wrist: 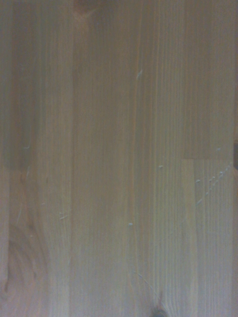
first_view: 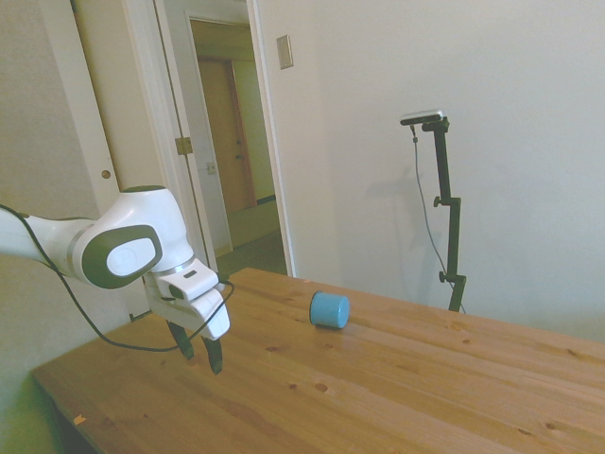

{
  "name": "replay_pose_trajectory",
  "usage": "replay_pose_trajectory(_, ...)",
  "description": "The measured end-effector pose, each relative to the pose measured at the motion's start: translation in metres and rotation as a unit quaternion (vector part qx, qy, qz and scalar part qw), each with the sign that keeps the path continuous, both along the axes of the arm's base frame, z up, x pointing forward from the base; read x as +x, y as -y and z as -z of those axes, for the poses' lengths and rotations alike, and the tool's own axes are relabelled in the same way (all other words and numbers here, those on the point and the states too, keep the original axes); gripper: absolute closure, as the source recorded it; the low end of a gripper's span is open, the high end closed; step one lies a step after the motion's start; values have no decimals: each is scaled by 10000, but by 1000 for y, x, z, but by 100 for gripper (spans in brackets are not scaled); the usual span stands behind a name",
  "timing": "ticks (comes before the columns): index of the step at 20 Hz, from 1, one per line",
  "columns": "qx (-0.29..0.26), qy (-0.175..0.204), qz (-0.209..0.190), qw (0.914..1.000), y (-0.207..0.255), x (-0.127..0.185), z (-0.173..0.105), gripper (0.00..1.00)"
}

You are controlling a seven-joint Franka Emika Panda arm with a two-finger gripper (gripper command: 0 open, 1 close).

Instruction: Flip the mug upright

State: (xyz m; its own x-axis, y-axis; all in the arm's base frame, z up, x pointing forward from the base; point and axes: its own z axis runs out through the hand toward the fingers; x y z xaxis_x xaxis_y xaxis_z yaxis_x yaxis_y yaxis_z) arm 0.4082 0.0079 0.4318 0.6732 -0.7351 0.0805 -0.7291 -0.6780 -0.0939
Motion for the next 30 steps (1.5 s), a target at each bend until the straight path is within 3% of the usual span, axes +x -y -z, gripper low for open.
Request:
replay_pose_trajectory(4,-101,157,3,9998,1,15,-11,0)
replay_pose_trajectory(9,-577,603,541,9950,-31,92,-46,0)
replay_pose_trajectory(13,-1142,891,1048,9839,-67,151,-57,0)
replay_pose_trajectory(18,-1579,805,1402,9741,-97,206,-39,0)
replay_pose_trajectory(19,-1627,714,1479,9729,-98,230,-31,0)
replay_pose_trajectory(24,-1721,767,1425,9717,-103,258,-20,0)
replay_pose_trajectory(30,-2152,606,990,9697,-81,299,5,0)
